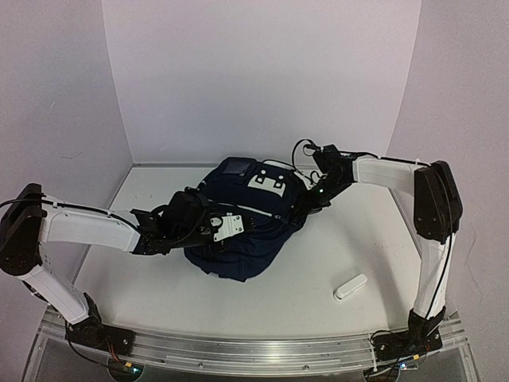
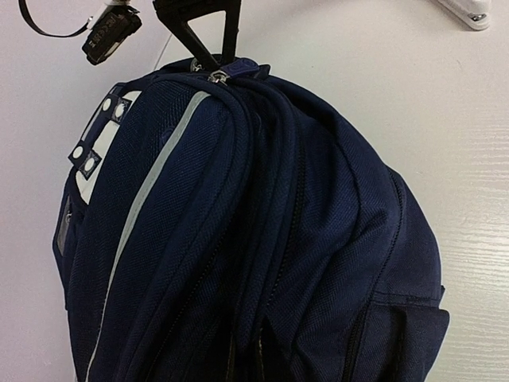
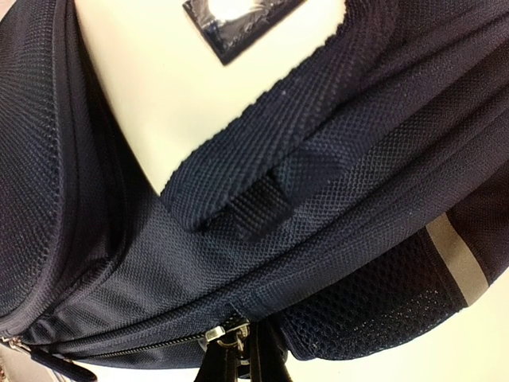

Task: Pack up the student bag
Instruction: Zip the student bag at the center of the board.

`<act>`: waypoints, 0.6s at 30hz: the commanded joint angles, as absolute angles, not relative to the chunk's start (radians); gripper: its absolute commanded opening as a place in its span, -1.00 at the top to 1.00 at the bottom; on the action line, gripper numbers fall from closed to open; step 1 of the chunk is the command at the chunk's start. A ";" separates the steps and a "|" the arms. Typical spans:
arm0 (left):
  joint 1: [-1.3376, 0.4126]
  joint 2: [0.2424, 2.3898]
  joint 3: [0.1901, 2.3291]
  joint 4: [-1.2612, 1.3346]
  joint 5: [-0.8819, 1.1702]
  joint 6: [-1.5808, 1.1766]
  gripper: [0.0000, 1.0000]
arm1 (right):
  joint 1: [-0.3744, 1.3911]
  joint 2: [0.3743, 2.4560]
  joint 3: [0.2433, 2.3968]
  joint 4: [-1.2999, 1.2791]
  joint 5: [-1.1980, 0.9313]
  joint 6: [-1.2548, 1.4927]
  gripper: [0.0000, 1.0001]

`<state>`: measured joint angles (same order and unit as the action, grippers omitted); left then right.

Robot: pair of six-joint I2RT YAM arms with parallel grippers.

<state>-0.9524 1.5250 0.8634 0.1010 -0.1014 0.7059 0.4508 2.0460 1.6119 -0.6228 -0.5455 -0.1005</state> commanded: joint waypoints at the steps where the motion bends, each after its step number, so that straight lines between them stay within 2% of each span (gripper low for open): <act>1: -0.905 1.450 0.830 -0.006 -0.213 0.659 0.99 | 0.296 2.061 1.623 -0.644 -0.299 -0.068 1.00; 12: -0.897 1.493 0.843 -0.005 -0.235 0.575 0.99 | 0.340 1.958 1.428 -0.642 -0.525 -0.096 1.00; 14: -0.897 1.504 0.847 0.028 -0.243 0.533 0.89 | 0.368 1.935 1.392 -0.638 -0.564 -0.088 1.00; 16: -0.897 1.516 0.852 0.058 -0.247 0.477 0.67 | 0.410 1.914 1.374 -0.634 -0.598 -0.076 1.00; 18: -0.893 1.532 0.855 0.084 -0.266 0.411 0.56 | 0.458 1.891 1.362 -0.629 -0.616 -0.070 1.00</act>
